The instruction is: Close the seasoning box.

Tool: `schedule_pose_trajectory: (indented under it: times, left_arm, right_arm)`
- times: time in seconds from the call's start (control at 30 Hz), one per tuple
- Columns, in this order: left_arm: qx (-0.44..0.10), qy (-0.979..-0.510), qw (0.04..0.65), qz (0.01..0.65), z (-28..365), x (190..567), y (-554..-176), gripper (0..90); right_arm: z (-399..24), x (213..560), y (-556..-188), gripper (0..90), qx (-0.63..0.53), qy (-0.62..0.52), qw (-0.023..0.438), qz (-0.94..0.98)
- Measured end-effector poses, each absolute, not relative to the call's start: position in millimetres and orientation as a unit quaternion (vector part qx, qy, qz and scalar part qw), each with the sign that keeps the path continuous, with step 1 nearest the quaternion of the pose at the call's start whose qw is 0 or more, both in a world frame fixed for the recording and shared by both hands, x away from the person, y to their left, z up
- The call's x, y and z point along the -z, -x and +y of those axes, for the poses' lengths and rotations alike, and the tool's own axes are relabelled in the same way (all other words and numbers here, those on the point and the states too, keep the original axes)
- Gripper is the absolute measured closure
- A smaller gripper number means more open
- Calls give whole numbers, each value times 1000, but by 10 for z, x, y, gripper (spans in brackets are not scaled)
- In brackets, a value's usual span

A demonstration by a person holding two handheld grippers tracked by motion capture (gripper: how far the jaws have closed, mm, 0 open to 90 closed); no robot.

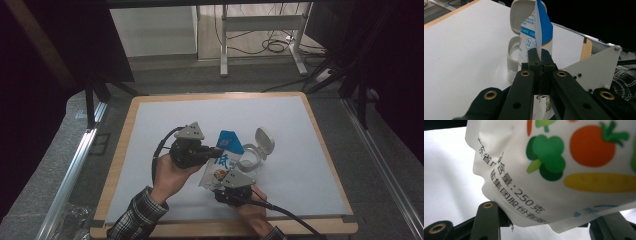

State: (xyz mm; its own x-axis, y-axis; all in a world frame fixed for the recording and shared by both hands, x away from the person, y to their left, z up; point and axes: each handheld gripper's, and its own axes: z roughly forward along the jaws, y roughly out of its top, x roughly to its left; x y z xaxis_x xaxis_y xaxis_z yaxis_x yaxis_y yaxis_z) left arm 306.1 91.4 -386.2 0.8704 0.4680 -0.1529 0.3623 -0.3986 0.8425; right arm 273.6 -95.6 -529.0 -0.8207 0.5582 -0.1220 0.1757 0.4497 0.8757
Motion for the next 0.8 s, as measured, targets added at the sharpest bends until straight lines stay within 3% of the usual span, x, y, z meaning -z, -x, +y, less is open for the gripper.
schedule_pose_trajectory:
  times: [0.8]
  left_arm:
    - [-59, -837, 491, 234, 714, 3933, -3221, 900]
  right_arm:
    - [-1064, 5269, -2773, 480, -487, -240, 137, 829]
